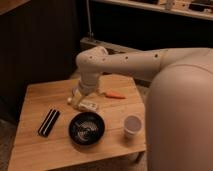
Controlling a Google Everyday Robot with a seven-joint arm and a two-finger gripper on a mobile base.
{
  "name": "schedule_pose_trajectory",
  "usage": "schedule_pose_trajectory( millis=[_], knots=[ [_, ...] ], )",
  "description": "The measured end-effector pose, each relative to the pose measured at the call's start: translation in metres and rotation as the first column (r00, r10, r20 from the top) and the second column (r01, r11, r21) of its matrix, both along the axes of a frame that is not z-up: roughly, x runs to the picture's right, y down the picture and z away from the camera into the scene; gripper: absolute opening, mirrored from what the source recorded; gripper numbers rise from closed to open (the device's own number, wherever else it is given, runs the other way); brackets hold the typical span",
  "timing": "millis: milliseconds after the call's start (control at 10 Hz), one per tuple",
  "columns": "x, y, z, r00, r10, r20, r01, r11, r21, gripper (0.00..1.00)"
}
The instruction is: Place the ceramic cup in the ceramic bowl
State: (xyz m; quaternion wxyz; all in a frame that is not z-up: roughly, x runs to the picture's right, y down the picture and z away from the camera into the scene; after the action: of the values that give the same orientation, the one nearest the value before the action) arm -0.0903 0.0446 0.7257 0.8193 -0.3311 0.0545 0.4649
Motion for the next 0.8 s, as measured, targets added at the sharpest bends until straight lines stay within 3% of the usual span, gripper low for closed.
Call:
schedule_pose_trajectory(
  millis=[200, 400, 500, 800],
  knots=[
    [0.049, 0.01, -0.014, 0.994, 0.091, -0.067, -0.089, 0.9956, 0.03, 0.8],
    [0.092, 0.022, -0.028, 0.98, 0.17, -0.103, -0.166, 0.9851, 0.045, 0.8],
    [0.126, 0.031, -0.038, 0.963, 0.234, -0.135, -0.228, 0.9721, 0.054, 0.8],
    [0.189, 0.045, -0.061, 0.922, 0.339, -0.188, -0.331, 0.9407, 0.076, 0.8]
  ],
)
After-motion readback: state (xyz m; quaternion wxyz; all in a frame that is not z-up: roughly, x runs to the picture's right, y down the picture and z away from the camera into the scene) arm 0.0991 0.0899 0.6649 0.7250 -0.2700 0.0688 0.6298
